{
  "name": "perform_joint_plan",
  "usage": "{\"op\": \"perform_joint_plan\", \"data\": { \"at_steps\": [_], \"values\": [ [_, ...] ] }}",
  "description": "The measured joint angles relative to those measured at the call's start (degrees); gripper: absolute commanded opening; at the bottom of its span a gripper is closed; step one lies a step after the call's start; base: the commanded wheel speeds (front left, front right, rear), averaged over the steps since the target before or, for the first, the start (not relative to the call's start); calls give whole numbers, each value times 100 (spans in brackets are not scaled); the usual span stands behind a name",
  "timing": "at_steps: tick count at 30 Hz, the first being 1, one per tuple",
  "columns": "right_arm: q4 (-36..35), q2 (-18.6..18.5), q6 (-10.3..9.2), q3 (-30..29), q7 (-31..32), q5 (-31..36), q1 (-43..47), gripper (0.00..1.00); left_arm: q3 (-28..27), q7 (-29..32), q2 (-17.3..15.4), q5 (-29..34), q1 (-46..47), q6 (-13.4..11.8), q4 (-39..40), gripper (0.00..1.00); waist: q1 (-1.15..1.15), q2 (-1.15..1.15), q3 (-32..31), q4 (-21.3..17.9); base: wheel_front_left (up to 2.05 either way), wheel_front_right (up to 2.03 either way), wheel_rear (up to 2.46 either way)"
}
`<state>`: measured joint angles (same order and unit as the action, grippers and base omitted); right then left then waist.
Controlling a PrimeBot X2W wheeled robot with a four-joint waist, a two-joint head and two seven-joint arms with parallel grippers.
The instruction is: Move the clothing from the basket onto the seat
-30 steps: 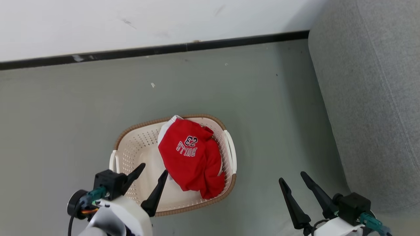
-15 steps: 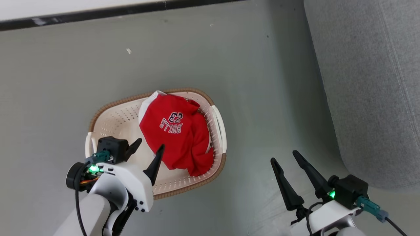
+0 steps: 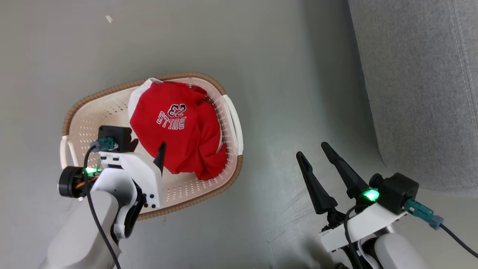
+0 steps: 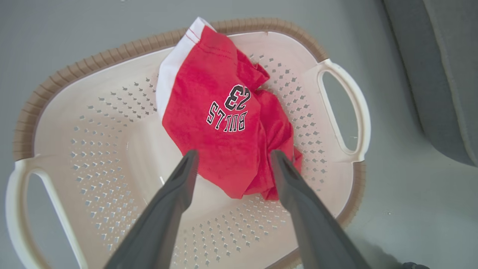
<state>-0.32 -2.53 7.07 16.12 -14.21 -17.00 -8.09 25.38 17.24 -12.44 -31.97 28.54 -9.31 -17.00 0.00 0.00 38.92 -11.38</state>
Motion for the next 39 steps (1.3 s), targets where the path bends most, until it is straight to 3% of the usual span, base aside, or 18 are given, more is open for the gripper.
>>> {"op": "perform_joint_plan", "data": {
  "at_steps": [9, 28, 39],
  "values": [
    [-57, 0, 0, 176, 0, -179, -291, 100, -169, 263, 40, 99, 350, -458, -513, 100, 0, 0, 444, -201, 0, 0, 0],
    [-130, 1, 0, 456, 0, -327, -827, 100, -468, 334, -244, 327, 1133, -831, -1038, 100, 0, 0, 1174, -609, 0, 0, 0],
    [-144, 1, 0, 533, 0, -381, -980, 100, -600, 325, -404, 346, 1471, -894, -1207, 100, 0, 0, 1440, -747, 0, 0, 0]
  ]
}}
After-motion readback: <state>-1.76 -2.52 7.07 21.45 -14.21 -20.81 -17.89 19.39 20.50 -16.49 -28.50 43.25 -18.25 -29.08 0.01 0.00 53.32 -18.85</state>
